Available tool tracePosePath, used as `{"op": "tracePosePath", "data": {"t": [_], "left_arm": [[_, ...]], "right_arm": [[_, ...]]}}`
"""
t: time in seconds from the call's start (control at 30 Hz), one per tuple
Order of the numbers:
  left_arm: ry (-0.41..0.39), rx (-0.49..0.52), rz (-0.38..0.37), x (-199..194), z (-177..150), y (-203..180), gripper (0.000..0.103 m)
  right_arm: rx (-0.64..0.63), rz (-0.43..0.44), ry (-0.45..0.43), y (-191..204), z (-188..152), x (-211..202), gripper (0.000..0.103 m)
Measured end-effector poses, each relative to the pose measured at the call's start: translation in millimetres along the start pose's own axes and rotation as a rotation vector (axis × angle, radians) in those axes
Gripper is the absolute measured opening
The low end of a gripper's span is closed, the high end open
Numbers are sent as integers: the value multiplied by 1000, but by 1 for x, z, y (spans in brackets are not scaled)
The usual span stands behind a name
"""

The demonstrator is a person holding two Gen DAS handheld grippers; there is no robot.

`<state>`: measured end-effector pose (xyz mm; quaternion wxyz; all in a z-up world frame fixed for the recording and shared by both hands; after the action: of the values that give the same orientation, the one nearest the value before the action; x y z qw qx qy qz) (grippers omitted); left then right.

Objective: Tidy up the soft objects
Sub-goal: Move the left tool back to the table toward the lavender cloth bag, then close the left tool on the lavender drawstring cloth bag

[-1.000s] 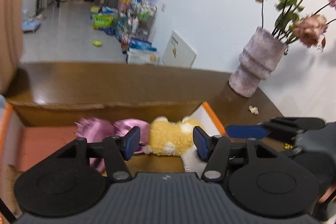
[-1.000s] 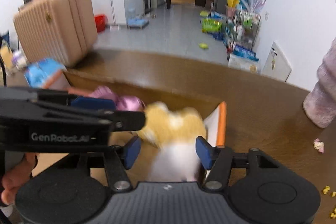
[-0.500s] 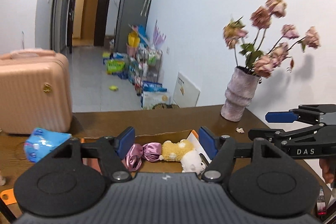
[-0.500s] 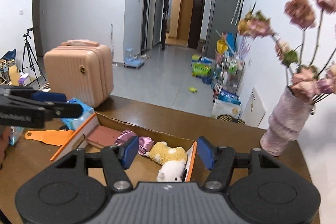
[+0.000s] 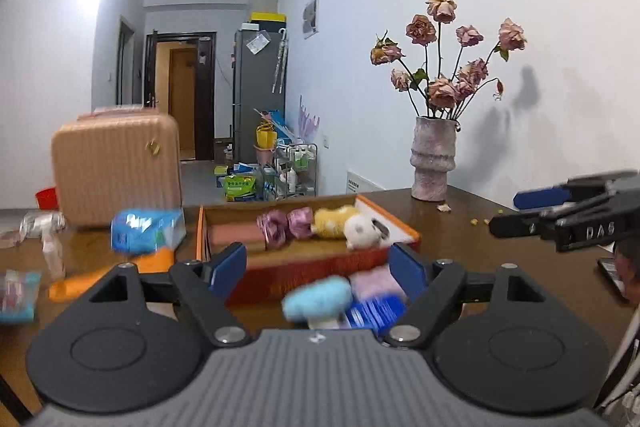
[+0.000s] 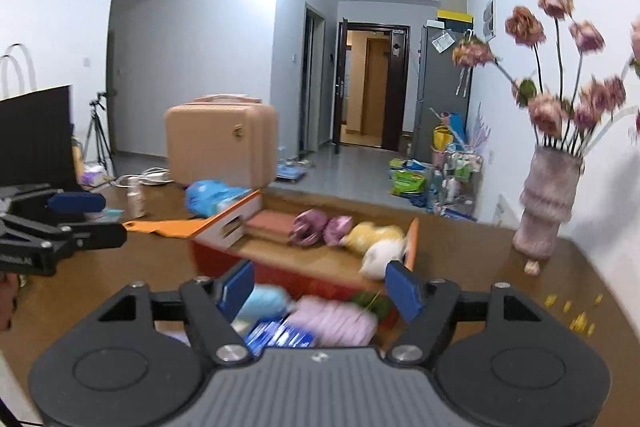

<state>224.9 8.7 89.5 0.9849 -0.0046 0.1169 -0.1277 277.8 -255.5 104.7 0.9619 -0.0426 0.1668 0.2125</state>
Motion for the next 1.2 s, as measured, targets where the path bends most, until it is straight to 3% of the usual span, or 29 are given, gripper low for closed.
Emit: {"op": "tracePosePath", "data": {"t": [0.23,0.3,0.43,0.63,0.93,1.1,1.2], "left_arm": [[49,-76,54,-58,-68,-8,82],[90,-106,56,-61,-78,-6,82],[99,-107,73,-56,-80,1,82],[115,-111,36,-26,-72,2,82],[183,-133,-64,53,-58,2,71],[290,-195,-61,107,-57,8,71],[379,-192,-93,125,-67,-2,62]], "right_arm": [[77,-12,-14,40,-86,-40,74],[102,-17,-5,48,-104,-46,74],[143,-8,12,50,-120,-42,74],[145,-47,-16,42,-114,-25,73],[243,23,93,18,-109,33,61],[220,38,142,26,-110,68,61],[178,20,162,28,-110,80,61]]}}
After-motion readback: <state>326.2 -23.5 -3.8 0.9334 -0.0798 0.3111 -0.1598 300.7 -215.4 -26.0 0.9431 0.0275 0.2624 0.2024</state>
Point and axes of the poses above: each gripper's, at about its wrist camera, not at the fingertips, and x roughly the way its jaws point, y to its left, z to its top, the point moved 1 cm from there along x, roughly the way its jaws point, and after that the axes turned 2 degrees about -y, right-handed, at the moved point
